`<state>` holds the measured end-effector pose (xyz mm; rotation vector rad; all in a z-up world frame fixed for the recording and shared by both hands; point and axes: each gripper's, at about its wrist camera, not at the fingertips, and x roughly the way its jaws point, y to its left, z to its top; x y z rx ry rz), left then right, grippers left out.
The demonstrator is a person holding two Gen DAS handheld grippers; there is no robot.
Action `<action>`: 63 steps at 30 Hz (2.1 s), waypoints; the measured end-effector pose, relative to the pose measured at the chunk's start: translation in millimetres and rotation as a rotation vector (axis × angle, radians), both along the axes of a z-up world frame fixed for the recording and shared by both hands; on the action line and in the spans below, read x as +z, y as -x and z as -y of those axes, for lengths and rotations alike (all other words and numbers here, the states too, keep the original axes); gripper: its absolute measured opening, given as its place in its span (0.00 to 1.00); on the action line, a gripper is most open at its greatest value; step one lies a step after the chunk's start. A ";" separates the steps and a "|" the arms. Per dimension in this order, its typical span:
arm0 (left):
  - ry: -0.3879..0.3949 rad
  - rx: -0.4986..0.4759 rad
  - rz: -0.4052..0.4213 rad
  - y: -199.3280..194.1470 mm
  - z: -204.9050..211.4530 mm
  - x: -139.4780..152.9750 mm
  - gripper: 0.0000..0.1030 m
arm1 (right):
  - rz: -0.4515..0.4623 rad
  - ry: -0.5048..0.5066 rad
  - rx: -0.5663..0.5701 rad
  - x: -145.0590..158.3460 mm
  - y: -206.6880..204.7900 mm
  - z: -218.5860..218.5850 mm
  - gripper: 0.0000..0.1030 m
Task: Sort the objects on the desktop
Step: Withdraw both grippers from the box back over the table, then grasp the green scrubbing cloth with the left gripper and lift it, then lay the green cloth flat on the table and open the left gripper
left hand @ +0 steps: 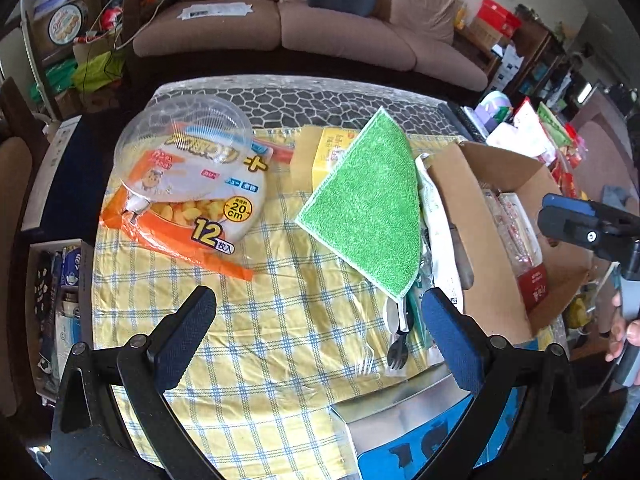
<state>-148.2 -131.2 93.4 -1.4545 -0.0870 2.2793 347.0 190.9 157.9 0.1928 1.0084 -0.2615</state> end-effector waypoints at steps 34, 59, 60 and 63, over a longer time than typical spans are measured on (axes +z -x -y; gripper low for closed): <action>0.016 -0.079 0.007 32.7 -92.5 -90.7 0.10 | 0.049 -0.050 -0.065 -21.2 -7.8 37.2 0.92; 0.057 0.026 0.023 -41.4 83.2 -85.7 0.51 | -0.021 -0.015 -0.014 -37.3 -52.1 -45.7 0.79; 0.051 0.033 0.011 -42.3 86.7 -80.5 0.52 | -0.021 -0.015 -0.015 -37.2 -51.4 -46.1 0.79; 0.069 0.042 -0.040 -41.3 90.9 -63.4 0.56 | -0.018 -0.010 -0.021 -35.2 -49.4 -46.5 0.79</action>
